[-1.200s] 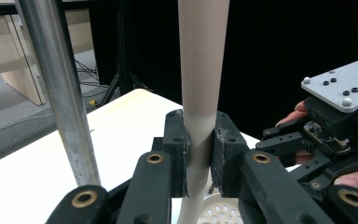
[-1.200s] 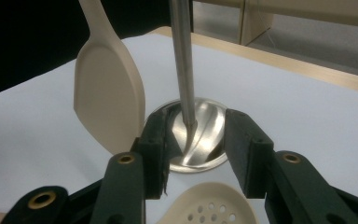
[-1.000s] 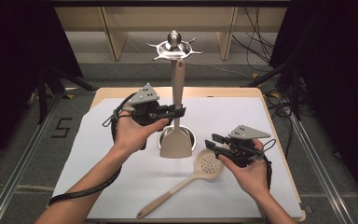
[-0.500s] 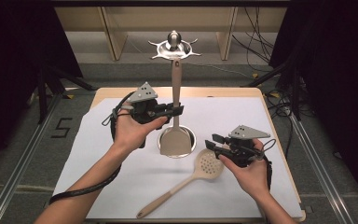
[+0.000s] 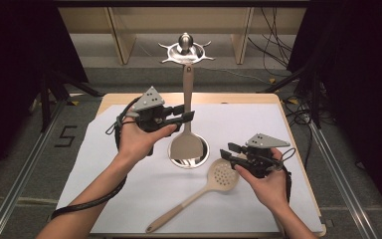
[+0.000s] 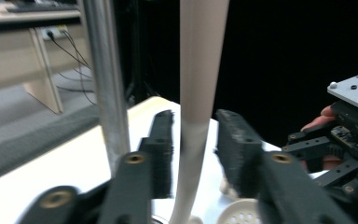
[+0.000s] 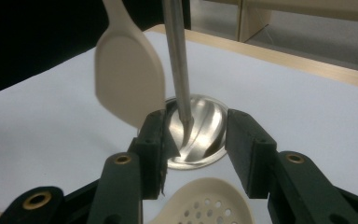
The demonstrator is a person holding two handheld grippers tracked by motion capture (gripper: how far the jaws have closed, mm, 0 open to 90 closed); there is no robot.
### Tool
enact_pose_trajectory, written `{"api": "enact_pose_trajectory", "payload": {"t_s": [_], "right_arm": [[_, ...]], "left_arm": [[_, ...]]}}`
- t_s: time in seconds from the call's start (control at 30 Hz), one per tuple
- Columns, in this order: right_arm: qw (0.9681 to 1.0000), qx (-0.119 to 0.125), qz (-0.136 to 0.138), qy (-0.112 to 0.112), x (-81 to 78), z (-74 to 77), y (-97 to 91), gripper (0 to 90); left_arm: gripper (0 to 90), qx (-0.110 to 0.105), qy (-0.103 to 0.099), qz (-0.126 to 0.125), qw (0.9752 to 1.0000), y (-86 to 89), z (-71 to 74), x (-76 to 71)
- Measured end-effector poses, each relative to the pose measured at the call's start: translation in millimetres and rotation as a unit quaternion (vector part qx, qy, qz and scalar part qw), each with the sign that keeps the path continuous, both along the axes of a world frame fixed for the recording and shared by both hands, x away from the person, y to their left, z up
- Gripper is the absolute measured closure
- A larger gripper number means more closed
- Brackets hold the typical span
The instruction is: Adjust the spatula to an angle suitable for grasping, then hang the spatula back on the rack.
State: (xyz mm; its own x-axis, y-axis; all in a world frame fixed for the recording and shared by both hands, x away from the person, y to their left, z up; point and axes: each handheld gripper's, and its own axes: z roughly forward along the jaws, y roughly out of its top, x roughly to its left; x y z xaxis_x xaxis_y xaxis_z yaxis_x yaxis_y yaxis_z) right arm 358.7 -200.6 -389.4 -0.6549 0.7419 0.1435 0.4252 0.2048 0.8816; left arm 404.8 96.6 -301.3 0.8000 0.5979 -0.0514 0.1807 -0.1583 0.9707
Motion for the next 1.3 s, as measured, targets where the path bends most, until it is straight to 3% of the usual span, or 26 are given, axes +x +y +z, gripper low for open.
{"api": "enact_pose_trajectory", "payload": {"t_s": [0.07, 0.1, 0.3, 0.4, 0.43, 0.5, 0.53, 0.6, 0.63, 0.73, 0.77, 0.87, 0.9, 0.93, 1.07, 1.1, 1.13, 1.17, 1.3], "right_arm": [[1.0, 0.004, 0.0, 0.004, -0.1, 0.9, -2.0, 59.4], [0.9999, -0.005, 0.005, -0.01, 2.3, 0.6, -4.5, 59.3], [0.9999, -0.003, -0.014, -0.009, 4.2, -0.6, -15.2, 59.0], [0.9997, 0.002, -0.021, -0.01, 4.4, 0.4, -19.5, 59.0], [0.9995, 0.011, -0.03, 0.003, 2.3, 0.3, -19.1, 59.0], [0.9996, 0.0, -0.025, -0.015, 5.1, -0.6, -23.3, 59.6], [0.9994, 0.005, -0.033, 0.004, 2.6, -0.2, -23.2, 59.7], [0.9996, 0.004, -0.029, -0.002, 4.5, -1.5, -25.5, 60.0], [0.9992, 0.011, -0.037, 0.011, 2.1, -1.1, -25.3, 60.0], [0.9994, 0.001, -0.031, -0.012, 4.1, -3.0, -28.6, 60.1], [0.9991, 0.007, -0.039, 0.011, 0.7, -1.5, -27.7, 60.1], [0.9993, 0.002, -0.034, -0.016, 3.8, -2.5, -30.4, 60.1], [0.9991, 0.012, -0.041, 0.0, 2.2, -1.9, -29.0, 60.1], [0.9989, 0.008, -0.044, 0.012, 1.0, 0.1, -30.1, 60.1], [0.9991, -0.003, -0.038, -0.015, 5.8, -1.5, -32.2, 62.7], [0.9991, 0.005, -0.039, -0.019, 6.9, -3.4, -30.7, 63.8], [0.9992, 0.006, -0.038, -0.013, 6.7, -2.9, -30.5, 65.0], [0.9993, 0.01, -0.035, 0.011, 4.8, -1.5, -29.8, 66.1], [0.9996, 0.0, -0.026, 0.006, 7.1, -2.1, -32.0, 71.2]], "left_arm": [[52.3, 0.004, -0.011, 0.009, 0.9999, 4.7, 0.0, -3.6], [51.2, 0.007, -0.017, 0.01, 0.9998, 7.2, 0.1, -5.2], [51.8, 0.001, -0.033, 0.012, 0.9994, 22.0, 3.7, -10.8], [55.9, 0.001, -0.039, 0.018, 0.9991, 28.4, 3.0, -13.8], [57.8, -0.002, -0.041, 0.019, 0.999, 30.2, 2.5, -14.9], [61.9, -0.005, -0.043, 0.023, 0.9988, 33.2, 2.3, -16.7], [63.1, -0.009, -0.042, 0.026, 0.9987, 34.8, 2.6, -17.3], [63.4, -0.019, -0.043, 0.029, 0.9985, 36.8, 3.8, -17.6], [63.7, -0.022, -0.044, 0.031, 0.9983, 38.0, 5.0, -17.9], [65.1, -0.032, -0.048, 0.04, 0.9975, 40.7, 8.9, -17.8], [65.9, -0.034, -0.048, 0.044, 0.9973, 41.3, 10.2, -17.9], [69.3, -0.042, -0.048, 0.048, 0.9968, 42.5, 14.3, -18.0], [70.5, -0.045, -0.045, 0.05, 0.9967, 42.8, 15.8, -18.1], [72.9, -0.047, -0.046, 0.05, 0.9966, 43.5, 17.6, -17.9], [81.9, -0.064, -0.045, 0.054, 0.9955, 44.4, 26.7, -17.8], [83.0, -0.069, -0.048, 0.052, 0.9951, 43.7, 29.2, -17.4], [83.7, -0.073, -0.05, 0.05, 0.9949, 42.9, 32.0, -17.0], [84.7, -0.077, -0.052, 0.049, 0.9945, 41.6, 34.8, -16.7], [88.8, -0.091, -0.058, 0.05, 0.9929, 35.9, 48.3, -13.9]]}}
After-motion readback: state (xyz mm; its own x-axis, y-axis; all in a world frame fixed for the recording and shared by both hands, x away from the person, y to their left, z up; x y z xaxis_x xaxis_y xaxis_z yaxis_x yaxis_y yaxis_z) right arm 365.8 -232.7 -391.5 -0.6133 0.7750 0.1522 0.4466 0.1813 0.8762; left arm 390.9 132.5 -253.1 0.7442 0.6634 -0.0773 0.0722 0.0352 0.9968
